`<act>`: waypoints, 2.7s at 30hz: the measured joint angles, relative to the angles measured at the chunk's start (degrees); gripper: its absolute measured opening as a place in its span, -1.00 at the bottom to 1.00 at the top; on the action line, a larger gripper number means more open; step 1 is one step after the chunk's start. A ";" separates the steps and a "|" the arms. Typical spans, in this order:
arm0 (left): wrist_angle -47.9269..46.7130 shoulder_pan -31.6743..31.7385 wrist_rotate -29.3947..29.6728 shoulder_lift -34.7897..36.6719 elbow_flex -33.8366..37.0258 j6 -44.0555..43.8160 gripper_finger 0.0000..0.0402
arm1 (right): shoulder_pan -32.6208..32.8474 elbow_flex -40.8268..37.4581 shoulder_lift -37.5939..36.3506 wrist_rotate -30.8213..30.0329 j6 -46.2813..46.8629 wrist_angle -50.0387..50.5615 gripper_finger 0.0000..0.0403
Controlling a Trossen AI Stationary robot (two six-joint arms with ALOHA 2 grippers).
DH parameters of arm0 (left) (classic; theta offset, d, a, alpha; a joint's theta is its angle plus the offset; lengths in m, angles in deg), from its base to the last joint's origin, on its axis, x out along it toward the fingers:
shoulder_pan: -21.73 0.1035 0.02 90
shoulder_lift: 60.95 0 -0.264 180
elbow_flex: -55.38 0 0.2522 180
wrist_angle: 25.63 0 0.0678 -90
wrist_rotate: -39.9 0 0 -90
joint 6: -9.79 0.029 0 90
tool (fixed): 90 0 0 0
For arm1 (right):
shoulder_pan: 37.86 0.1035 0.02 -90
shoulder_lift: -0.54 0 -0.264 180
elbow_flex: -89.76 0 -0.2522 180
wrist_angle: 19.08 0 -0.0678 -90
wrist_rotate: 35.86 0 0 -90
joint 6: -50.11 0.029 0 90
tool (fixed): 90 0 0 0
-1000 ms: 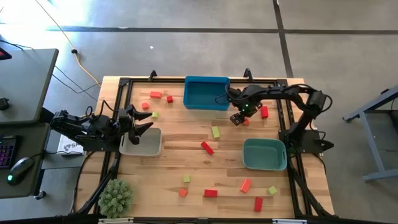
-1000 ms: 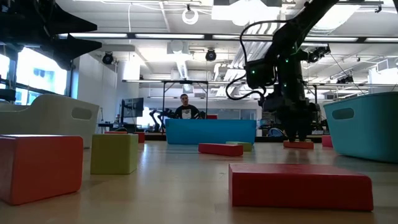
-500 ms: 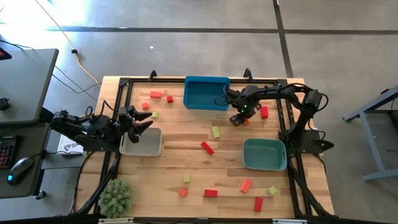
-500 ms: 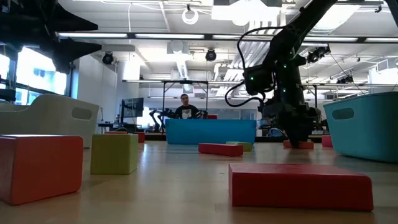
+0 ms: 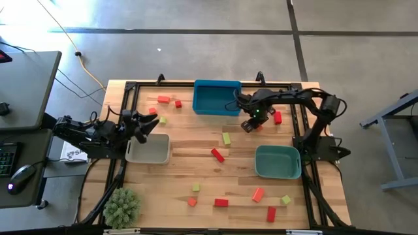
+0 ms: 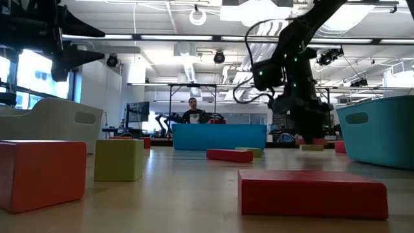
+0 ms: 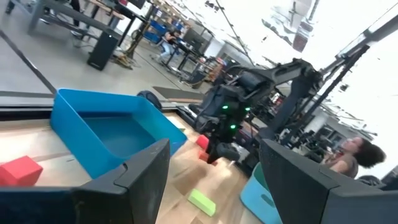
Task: Sort & place blocks by color
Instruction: Put the orange block into the green bin
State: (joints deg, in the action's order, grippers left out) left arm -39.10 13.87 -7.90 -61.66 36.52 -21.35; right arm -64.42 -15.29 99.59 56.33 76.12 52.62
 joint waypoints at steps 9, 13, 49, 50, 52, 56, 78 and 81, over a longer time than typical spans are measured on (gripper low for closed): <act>0.00 0.01 0.69 -0.01 0.00 1.35 0.19 | 4.21 2.45 -10.49 -0.59 9.37 2.66 -0.52; 0.00 0.01 0.69 -0.02 0.00 2.73 0.19 | 7.35 2.52 -16.49 -0.32 15.00 3.35 -0.52; -2.23 0.02 -1.21 -0.02 0.00 2.85 0.19 | 51.43 2.41 -20.13 -2.49 59.02 16.21 -0.50; -2.23 0.02 -1.21 -0.02 0.00 2.85 0.19 | 51.47 2.41 -19.03 -2.46 58.92 16.19 -0.50; -2.25 0.02 -1.21 -0.02 0.00 2.85 0.19 | 51.47 2.41 -16.64 -2.14 58.43 16.11 -0.50; -2.24 0.02 -1.19 -0.02 0.00 2.85 0.19 | 51.43 2.39 -12.09 -1.87 57.34 15.30 -0.50; -2.37 0.00 -1.24 -0.02 0.00 4.39 0.19 | 51.31 2.39 -2.12 4.29 59.05 11.93 -0.21; -2.50 0.00 -1.45 -0.03 -0.48 6.87 0.19 | 51.31 2.39 -2.12 4.26 59.05 12.09 -0.13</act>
State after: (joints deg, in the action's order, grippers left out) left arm -41.60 13.87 -9.35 -61.68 36.04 -14.48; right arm -13.11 -12.91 97.46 60.60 135.17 64.70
